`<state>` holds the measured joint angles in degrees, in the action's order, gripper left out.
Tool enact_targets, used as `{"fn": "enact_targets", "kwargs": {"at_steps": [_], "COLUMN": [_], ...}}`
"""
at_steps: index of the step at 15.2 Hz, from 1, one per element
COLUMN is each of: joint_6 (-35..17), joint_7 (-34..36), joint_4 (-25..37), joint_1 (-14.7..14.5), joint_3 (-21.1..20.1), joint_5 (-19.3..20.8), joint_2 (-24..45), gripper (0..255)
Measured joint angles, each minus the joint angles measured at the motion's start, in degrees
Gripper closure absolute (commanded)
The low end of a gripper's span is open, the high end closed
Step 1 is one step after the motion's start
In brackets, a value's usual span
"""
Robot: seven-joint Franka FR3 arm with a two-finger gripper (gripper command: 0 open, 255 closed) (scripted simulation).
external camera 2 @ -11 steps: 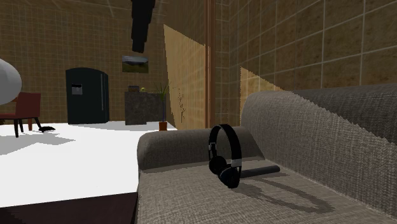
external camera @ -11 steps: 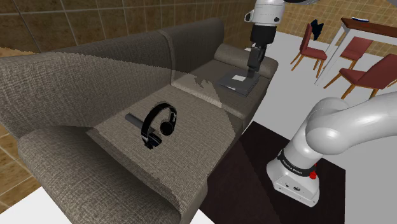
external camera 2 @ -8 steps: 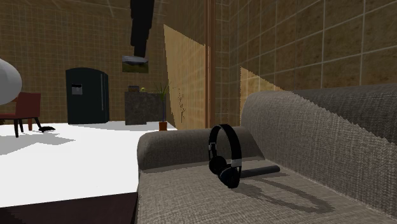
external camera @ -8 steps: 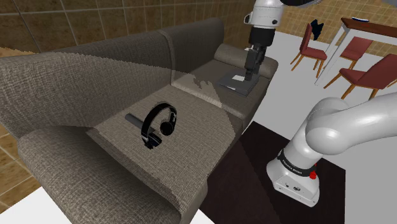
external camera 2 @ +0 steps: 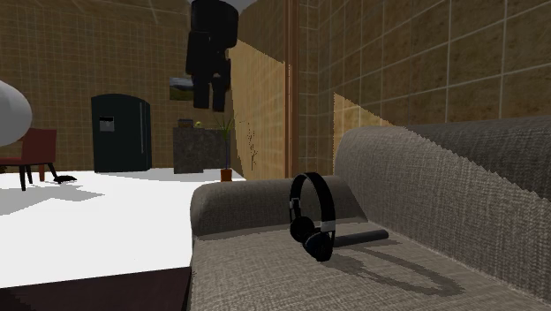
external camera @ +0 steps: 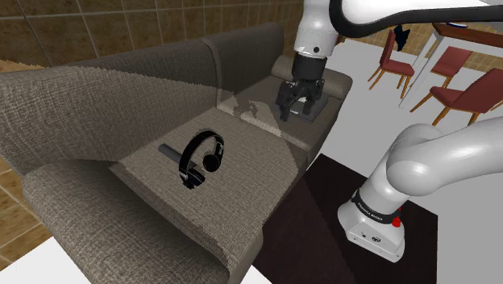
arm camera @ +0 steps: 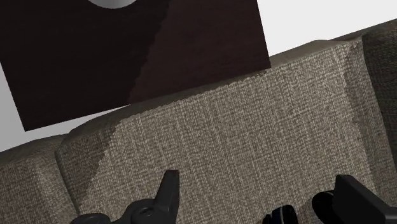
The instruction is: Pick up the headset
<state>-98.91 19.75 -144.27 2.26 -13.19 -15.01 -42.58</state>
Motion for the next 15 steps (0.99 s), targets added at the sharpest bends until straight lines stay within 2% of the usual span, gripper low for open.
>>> {"fn": "enact_targets", "kwargs": {"at_steps": [5,8,11,15], "joint_6": [-8.57,-13.59,-18.71,-24.71], "joint_7": [16.66,26.3,36.99,52.01], "joint_4": [0.59,2.64,5.8,10.59], "joint_1": [1.7,4.02,6.93,11.87], "joint_3": [-9.32,-14.47,-20.29,-27.55], "joint_5": [-5.02,-5.96,-5.4,-1.11], "joint_2": [5.44,10.36,16.5,25.39], "gripper": [0,0,0,0]}}
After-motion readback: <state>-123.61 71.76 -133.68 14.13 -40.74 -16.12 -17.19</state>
